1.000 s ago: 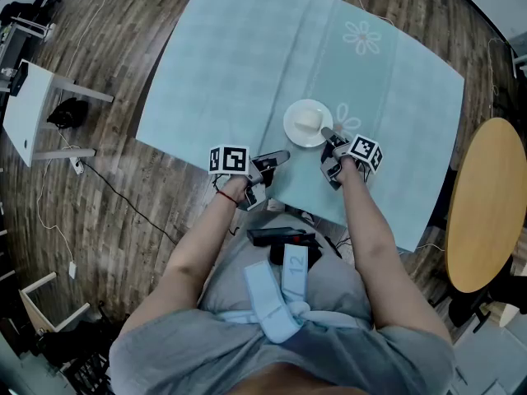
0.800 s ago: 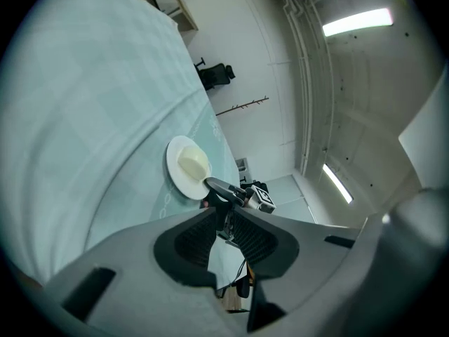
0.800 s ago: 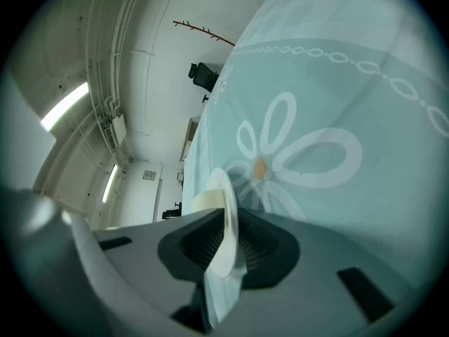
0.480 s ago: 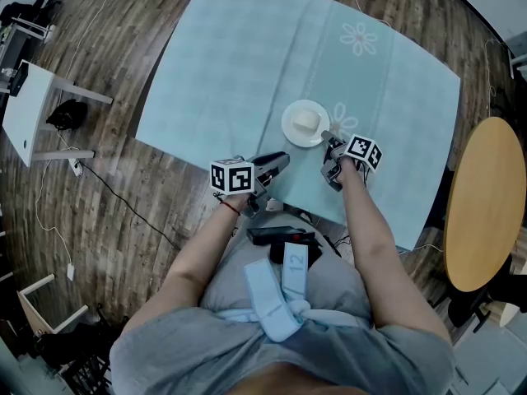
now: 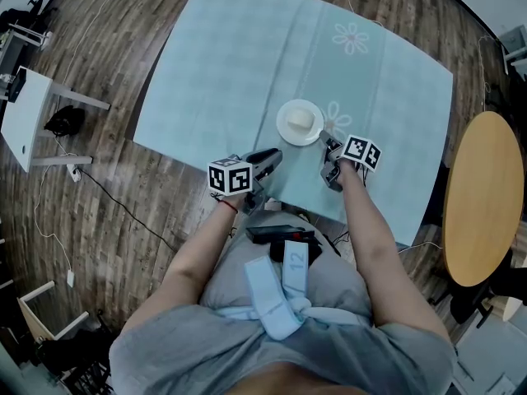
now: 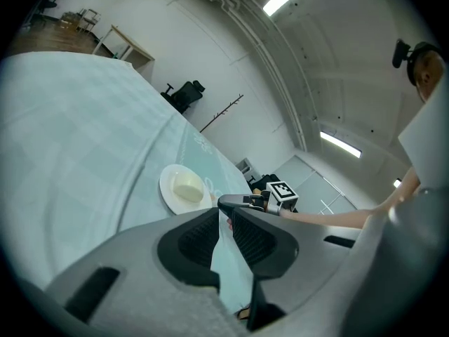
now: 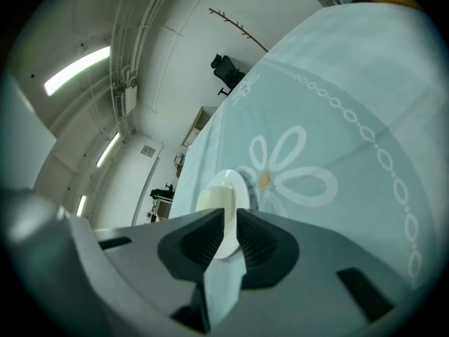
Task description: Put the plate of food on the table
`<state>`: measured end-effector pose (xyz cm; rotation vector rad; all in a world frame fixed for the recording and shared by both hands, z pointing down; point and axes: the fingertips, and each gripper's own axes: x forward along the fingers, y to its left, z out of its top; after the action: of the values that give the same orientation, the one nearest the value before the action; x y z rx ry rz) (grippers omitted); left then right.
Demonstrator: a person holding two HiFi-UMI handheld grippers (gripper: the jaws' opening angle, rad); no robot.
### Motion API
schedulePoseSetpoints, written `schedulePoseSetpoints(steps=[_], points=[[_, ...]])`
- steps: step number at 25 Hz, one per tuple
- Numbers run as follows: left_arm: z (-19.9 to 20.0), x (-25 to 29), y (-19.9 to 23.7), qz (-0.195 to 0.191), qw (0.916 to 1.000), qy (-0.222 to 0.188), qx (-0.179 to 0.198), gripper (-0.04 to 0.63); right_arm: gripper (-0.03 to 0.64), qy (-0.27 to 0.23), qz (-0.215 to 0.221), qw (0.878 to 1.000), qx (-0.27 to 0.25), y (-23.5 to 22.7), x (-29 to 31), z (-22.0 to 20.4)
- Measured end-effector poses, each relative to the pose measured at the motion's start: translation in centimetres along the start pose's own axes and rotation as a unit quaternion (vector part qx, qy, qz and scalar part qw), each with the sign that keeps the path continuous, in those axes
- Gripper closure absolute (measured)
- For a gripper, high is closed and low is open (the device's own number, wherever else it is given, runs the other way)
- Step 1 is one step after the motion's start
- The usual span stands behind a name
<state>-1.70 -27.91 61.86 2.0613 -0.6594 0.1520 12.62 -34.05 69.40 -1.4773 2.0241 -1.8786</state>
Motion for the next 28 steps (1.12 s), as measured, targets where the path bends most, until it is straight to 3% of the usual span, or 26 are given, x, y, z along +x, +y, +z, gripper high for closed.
schedulePoseSetpoints(steps=[5,11,22,28], points=[[0.2,-0.2,-0.7,0.001,0.9997,-0.002,0.026,0.525,0.575,0.013,0.008,0.996,-0.086,1.9,-1.1,-1.1],[0.5,-0.5,-2.0,-0.005,0.9990,-0.010,0.044,0.525,0.576,0.001,0.050,0.986,-0.159,5.2,-3.1,-2.1],[0.8,-1.6,-4.6,-0.019,0.9958,-0.013,0.088,0.525,0.577,-0.036,0.099,0.959,-0.263,10.1,-7.5,-4.1],[0.1,-2.5,-6.0,-0.019,0.9942,-0.021,0.104,0.525,0.576,-0.052,0.117,0.951,-0.282,11.1,-11.2,-5.7]])
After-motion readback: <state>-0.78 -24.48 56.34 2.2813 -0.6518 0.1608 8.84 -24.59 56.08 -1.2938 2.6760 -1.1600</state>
